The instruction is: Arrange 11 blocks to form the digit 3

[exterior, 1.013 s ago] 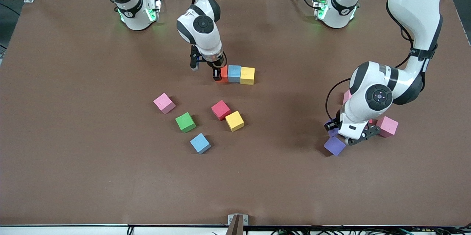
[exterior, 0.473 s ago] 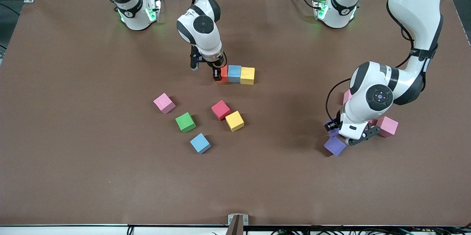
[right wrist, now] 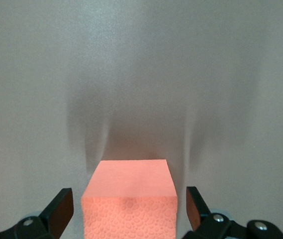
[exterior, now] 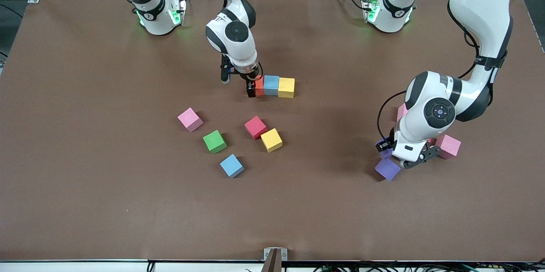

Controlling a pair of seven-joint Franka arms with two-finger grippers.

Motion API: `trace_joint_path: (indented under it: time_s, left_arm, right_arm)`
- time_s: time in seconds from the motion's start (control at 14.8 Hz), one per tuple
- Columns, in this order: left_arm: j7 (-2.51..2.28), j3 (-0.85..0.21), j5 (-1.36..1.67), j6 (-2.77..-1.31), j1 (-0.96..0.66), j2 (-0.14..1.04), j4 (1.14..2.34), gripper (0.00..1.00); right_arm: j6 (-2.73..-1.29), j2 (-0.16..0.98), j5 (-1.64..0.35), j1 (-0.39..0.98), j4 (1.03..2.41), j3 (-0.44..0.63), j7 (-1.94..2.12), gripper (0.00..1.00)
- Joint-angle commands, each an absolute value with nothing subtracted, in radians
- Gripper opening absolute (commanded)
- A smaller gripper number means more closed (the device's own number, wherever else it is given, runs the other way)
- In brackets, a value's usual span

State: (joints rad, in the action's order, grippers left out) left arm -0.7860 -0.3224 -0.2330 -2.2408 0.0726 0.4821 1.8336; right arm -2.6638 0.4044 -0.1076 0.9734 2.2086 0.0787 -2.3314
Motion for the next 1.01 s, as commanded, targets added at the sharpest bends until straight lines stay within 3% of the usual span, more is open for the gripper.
trace_joint_path:
  time_s: [0.0, 0.54, 0.74, 0.95]
  left_arm:
    - [-0.801, -0.328, -0.241, -2.220, 0.077, 0.482, 1.819, 0.42]
    - [-0.801, -0.328, -0.241, -2.220, 0.075, 0.485, 1.819, 0.42]
    - [-0.801, -0.327, -0.242, -2.220, 0.075, 0.485, 1.819, 0.42]
    - [-0.801, -0.327, -0.242, -2.220, 0.074, 0.485, 1.819, 0.42]
  right_arm:
    - [-2.660, 0.397, -0.104, 0.982, 2.203, 0.089, -2.324, 1.00]
    - [-2.456, 0.307, -0.104, 0.962, 2.164, 0.094, -2.251, 1.00]
    - [-2.370, 0.232, -0.104, 0.882, 2.143, 0.094, -2.142, 1.00]
    - [-2.307, 0.236, -0.104, 0.812, 2.074, 0.094, -1.996, 1.00]
